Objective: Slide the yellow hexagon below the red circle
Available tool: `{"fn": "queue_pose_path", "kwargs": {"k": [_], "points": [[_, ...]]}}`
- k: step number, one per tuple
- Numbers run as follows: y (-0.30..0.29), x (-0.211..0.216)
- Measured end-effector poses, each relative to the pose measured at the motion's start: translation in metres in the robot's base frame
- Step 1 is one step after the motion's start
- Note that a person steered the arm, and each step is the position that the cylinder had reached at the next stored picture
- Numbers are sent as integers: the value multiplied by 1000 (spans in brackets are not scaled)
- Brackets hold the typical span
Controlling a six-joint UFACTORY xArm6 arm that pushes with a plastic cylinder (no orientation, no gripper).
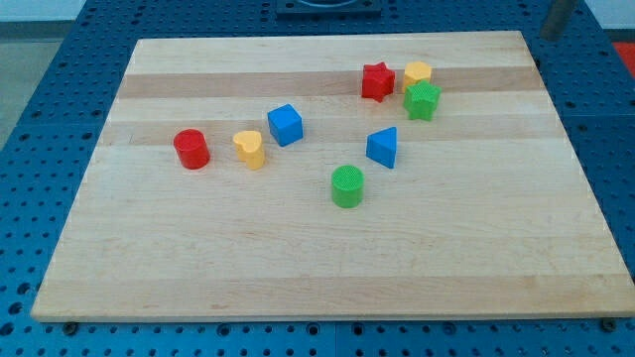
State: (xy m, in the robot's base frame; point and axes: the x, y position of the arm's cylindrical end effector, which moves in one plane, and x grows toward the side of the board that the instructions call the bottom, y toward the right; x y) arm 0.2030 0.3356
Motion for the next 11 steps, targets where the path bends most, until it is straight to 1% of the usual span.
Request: {"fn": "queue_pose_path", "kwargs": {"k": [2, 3, 5, 7, 8, 10, 11], "points": [[1, 0], [-26, 4], [-133, 58], [-176, 65], [-196, 76], [-240, 118], [-282, 133]]}}
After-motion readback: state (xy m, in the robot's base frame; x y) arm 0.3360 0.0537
